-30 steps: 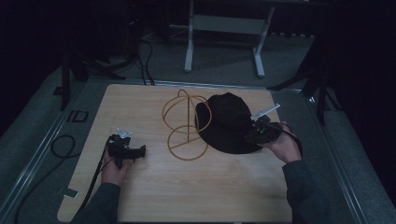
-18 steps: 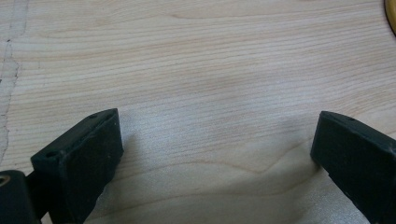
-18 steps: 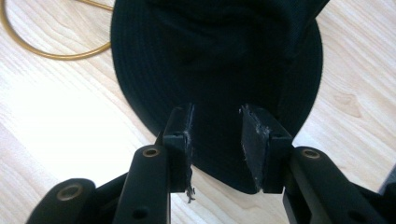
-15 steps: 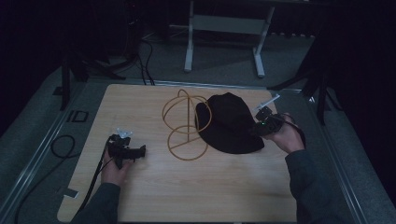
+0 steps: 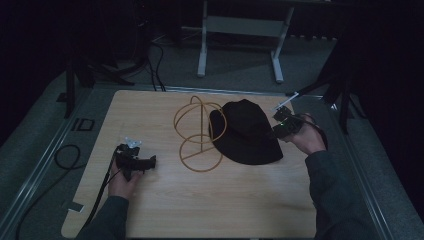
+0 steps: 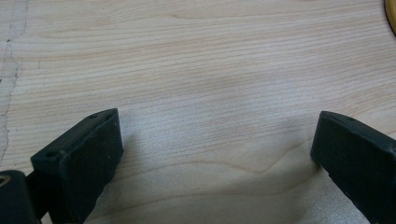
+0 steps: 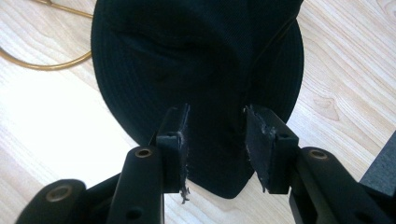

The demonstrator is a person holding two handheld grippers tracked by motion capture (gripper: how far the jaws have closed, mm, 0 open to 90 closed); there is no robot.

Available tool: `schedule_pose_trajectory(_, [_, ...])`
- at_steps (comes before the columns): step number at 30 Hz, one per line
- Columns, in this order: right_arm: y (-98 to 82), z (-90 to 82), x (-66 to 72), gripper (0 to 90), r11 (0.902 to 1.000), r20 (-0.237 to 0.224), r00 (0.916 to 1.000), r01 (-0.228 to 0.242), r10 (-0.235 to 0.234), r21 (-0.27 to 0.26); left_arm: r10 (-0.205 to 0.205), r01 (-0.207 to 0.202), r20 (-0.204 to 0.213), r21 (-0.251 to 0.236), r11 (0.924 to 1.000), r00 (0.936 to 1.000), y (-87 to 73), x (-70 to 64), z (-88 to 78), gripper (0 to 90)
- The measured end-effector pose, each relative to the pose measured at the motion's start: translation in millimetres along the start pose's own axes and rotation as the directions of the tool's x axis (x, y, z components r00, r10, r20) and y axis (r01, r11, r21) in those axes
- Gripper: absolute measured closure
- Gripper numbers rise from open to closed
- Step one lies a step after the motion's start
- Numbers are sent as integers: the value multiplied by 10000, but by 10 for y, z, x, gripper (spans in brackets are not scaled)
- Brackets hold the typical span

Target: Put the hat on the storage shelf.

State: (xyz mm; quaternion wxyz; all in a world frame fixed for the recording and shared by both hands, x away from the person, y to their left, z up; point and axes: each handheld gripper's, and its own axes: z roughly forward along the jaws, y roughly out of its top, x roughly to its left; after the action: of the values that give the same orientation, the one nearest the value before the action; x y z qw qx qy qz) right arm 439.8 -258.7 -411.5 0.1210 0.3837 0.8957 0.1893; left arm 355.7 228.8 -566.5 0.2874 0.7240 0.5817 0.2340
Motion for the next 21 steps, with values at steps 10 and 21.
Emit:
schedule_pose_trajectory(10, [121,96,-52,582,9994,-57,10000,9,-7,348,0,0,-1,0,10000,10000,0,0,0,25])
schedule_pose_trajectory(21, [208,214,-123,555,9965,-347,9994,-54,83,832,-1,1,-2,-1,10000,10000,0,0,0,25])
